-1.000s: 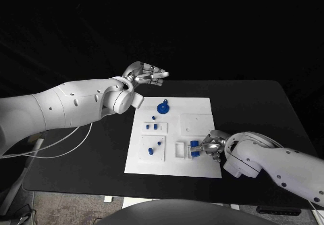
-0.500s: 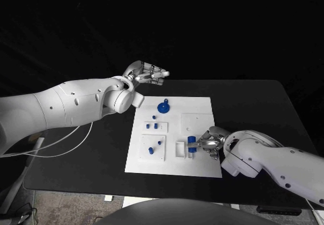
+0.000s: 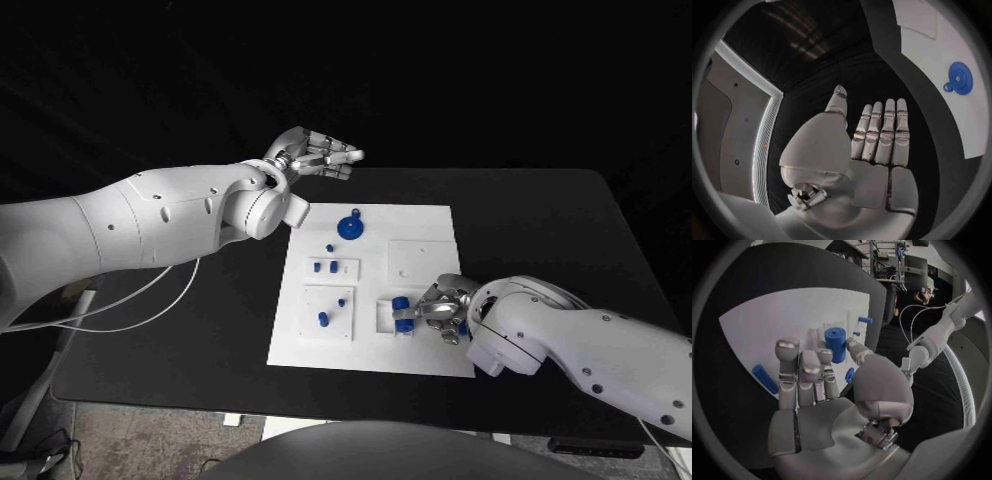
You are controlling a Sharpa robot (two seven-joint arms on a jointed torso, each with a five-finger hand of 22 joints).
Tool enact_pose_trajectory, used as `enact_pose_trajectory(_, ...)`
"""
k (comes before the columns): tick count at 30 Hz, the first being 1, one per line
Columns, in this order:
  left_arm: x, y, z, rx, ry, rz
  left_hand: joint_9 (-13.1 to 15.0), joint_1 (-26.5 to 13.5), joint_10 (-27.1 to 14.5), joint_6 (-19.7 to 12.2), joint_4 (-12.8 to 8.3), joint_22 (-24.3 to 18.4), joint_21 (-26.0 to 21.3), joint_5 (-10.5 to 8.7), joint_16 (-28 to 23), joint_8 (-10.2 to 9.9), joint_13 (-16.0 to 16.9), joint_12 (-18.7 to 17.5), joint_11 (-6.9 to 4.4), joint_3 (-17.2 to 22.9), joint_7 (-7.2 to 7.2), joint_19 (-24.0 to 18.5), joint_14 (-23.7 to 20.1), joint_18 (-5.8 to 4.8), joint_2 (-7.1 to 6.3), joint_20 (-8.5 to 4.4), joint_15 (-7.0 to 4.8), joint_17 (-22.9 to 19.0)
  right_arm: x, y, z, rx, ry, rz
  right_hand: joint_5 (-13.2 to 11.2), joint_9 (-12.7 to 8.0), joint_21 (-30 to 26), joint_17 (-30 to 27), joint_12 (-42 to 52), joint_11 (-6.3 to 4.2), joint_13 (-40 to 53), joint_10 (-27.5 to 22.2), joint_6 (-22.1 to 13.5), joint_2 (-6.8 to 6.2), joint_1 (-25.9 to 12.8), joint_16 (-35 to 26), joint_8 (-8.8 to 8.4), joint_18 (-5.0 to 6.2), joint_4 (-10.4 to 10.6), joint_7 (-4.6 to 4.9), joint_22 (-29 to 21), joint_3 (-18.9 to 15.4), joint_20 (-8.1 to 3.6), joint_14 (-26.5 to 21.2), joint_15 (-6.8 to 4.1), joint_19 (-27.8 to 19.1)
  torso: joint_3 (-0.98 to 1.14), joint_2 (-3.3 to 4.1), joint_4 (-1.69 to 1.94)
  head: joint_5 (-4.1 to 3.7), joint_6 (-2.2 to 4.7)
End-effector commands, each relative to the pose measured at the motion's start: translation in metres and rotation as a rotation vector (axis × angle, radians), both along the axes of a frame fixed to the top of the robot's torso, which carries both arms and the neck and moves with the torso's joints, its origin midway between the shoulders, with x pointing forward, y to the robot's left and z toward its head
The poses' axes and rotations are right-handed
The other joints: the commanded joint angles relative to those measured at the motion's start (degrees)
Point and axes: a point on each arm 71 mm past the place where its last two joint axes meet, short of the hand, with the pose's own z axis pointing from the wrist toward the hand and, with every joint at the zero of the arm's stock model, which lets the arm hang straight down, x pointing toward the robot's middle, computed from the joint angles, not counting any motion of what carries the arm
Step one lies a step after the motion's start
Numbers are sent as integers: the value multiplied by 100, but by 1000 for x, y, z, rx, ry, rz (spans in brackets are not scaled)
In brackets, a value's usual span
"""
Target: Assemble the parts on the task board
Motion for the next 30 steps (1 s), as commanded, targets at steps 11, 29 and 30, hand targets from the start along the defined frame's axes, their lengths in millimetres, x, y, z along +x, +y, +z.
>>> enact_pose_trajectory(11, -1, -5, 1, -15, -1, -25, 0, -48, -43, -14, -5, -35, 47, 26, -25, 29, 4, 20, 8, 23, 28, 10, -16, 48, -9, 11, 15, -5, -4, 15, -7, -7, 33, 49, 18, -12, 11, -7, -30, 13, -12, -36, 20, -26, 39, -15, 3, -109, 32, 4, 444, -37, -17, 6, -8, 196, 5, -2, -6, 45, -10)
enact_pose_trajectory(29, 0, -6, 2, -15, 1, -27, 0, -48, -43, -14, -5, -35, 47, 26, -25, 29, 4, 20, 8, 23, 28, 10, -16, 48, -9, 11, 15, -5, 0, 20, -7, 1, -7, 49, -287, -27, -23, -30, -112, 55, -90, -106, -171, -393, 21, -63, 6, -78, 460, 57, 439, -201, 12, 0, 23, 190, 9, 2, -3, 101, -5)
enact_pose_trajectory(30, 0, -6, 2, -15, 1, -27, 0, -48, -43, -14, -5, -35, 47, 26, -25, 29, 4, 20, 8, 23, 28, 10, -16, 48, -9, 11, 15, -5, 0, 20, -7, 2, -9, 50, -279, -28, -23, -30, -117, 60, -97, -114, -196, -412, 25, -66, 7, -75, 504, 62, 440, -303, 17, 0, 27, 192, 9, 2, -5, 105, -6)
